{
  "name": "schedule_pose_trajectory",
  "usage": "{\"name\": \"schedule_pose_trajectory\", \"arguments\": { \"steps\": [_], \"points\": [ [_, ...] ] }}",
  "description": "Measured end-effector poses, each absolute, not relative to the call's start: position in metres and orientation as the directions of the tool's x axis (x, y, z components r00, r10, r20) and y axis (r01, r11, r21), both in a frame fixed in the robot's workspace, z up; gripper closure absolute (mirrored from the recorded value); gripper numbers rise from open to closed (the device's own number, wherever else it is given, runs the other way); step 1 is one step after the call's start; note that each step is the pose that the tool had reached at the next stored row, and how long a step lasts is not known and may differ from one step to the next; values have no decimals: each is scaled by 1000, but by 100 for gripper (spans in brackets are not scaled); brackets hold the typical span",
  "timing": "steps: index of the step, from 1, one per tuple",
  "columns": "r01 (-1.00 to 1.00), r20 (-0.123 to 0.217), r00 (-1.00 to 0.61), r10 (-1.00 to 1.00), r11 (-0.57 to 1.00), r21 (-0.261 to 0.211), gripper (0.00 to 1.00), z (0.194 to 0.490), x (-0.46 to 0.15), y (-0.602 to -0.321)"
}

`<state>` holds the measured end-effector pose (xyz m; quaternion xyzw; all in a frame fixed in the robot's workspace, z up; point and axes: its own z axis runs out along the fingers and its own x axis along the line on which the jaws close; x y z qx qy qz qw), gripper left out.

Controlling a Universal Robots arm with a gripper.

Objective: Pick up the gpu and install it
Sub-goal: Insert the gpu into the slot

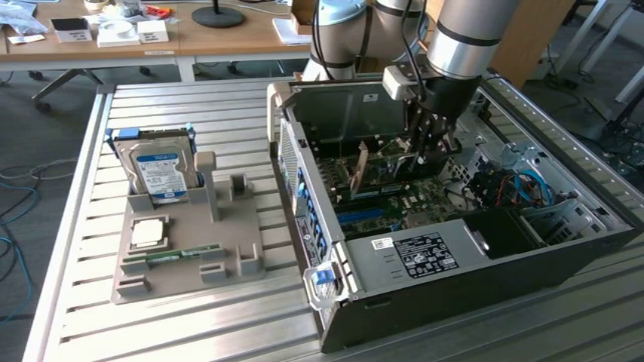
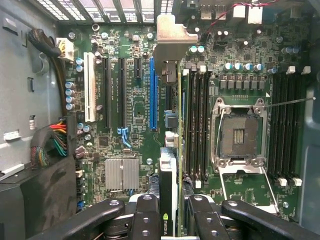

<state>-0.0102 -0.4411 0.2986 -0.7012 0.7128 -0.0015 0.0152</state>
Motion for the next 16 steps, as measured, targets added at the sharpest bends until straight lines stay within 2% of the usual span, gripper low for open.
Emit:
{"name": "schedule_pose_trajectory", "arguments": {
  "steps": [16],
  "points": [
    [-1000,-19,-16,-1000,17,-23,73,287,-14,-441]
  ]
}}
